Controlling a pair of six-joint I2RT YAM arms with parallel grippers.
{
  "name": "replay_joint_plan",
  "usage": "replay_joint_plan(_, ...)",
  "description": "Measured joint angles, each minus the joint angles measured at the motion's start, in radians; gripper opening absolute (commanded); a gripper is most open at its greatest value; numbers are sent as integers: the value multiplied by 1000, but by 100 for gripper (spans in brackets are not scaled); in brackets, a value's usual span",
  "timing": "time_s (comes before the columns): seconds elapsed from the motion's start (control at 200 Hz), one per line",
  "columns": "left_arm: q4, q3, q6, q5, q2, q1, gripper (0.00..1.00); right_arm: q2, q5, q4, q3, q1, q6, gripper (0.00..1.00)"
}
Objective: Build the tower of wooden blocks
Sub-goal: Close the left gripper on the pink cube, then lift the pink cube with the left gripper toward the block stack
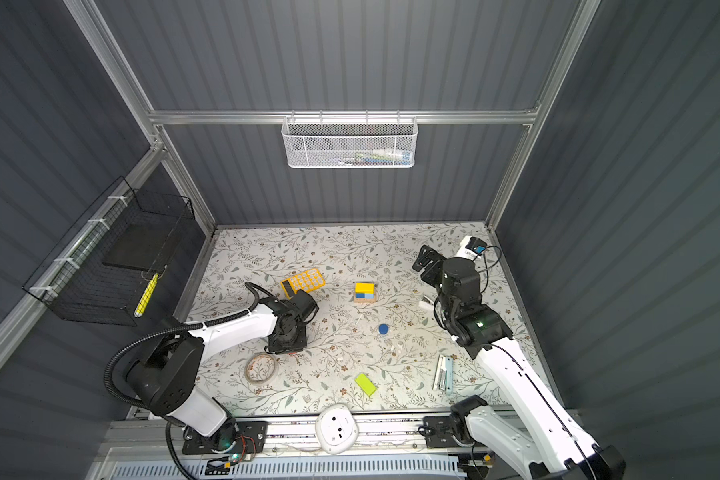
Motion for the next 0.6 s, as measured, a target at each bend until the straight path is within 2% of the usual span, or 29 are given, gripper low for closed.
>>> replay_joint_plan(0.14,0,0,-1,0,0,0,34,0,0,0,0,0,0,99)
replay_joint_plan(0.275,4,0,-1,0,0,0,28,0,0,0,0,0,0,99)
replay_joint_plan(0.6,-7,40,8,0,0,0,27,9,0,0,0,-1,0,99)
